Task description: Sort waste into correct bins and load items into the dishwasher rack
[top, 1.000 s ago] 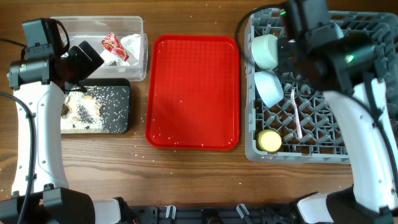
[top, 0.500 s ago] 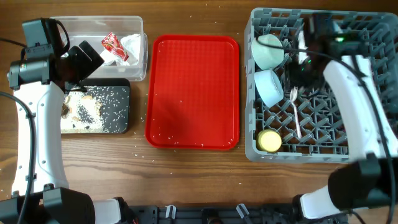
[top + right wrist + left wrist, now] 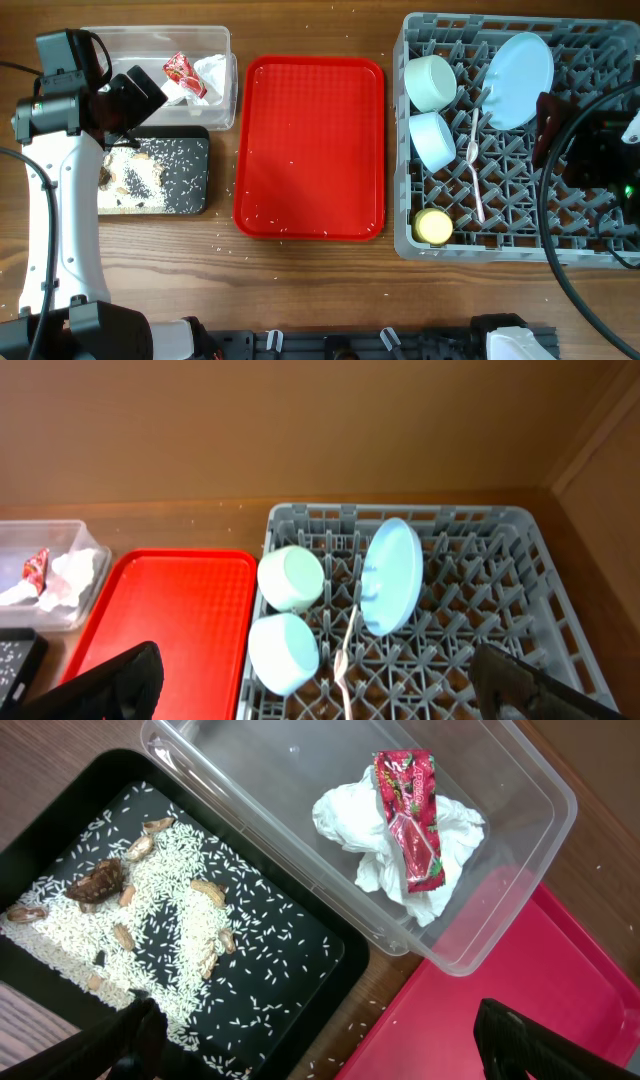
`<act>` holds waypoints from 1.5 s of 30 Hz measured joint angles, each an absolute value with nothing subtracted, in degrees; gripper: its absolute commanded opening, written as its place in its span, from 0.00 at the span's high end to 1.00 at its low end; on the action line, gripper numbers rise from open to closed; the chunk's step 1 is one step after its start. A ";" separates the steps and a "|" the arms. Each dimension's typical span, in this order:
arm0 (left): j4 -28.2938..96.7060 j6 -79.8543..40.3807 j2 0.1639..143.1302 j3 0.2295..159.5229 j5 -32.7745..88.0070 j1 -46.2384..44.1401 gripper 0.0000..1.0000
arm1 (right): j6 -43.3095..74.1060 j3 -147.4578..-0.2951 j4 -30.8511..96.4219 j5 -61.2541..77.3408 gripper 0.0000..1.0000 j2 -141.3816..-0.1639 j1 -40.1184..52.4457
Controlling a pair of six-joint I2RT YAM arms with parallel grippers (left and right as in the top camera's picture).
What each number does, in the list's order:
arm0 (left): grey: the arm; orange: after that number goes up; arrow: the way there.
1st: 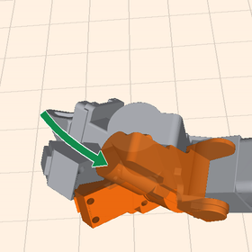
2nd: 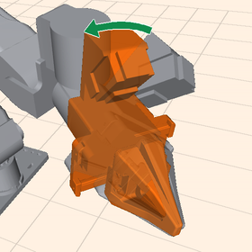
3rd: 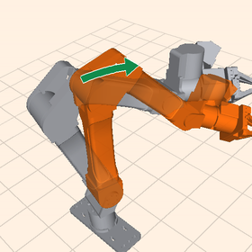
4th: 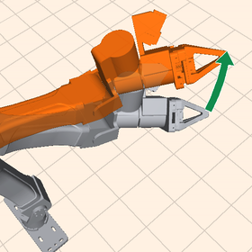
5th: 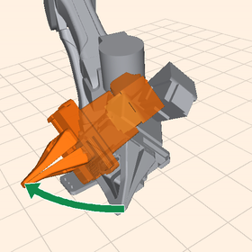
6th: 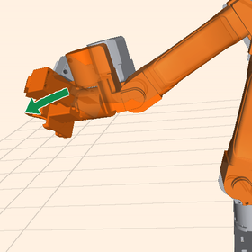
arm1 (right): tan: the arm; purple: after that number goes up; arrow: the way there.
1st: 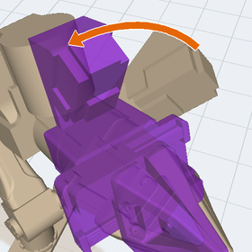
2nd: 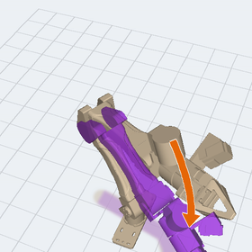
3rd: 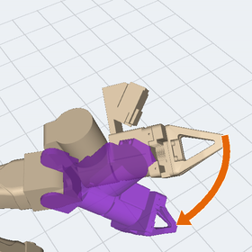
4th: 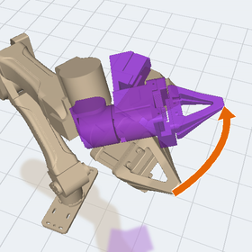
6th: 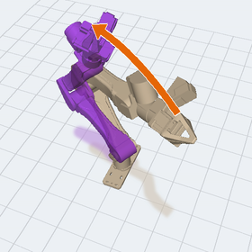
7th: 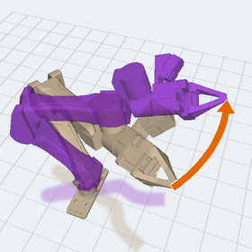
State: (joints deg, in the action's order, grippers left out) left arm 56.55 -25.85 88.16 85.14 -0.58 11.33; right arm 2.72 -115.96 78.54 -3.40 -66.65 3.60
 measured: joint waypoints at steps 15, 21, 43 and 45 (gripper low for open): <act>56.45 -25.85 88.18 85.14 -0.58 11.33 0.00 | 2.11 -12.80 -6.50 -1.67 0.00 -13.28 0.95; 56.58 -25.85 88.18 85.14 -0.58 11.33 0.00 | 3.57 -0.36 -4.51 -1.04 0.00 -1.26 0.95; 29.12 -26.04 76.12 64.51 -1.48 11.03 0.00 | 3.62 -0.36 -0.23 -0.84 0.00 -1.19 0.95; 15.46 -26.04 68.34 52.51 0.34 9.82 0.00 | 3.62 -0.36 -0.30 -0.84 0.00 -1.17 0.95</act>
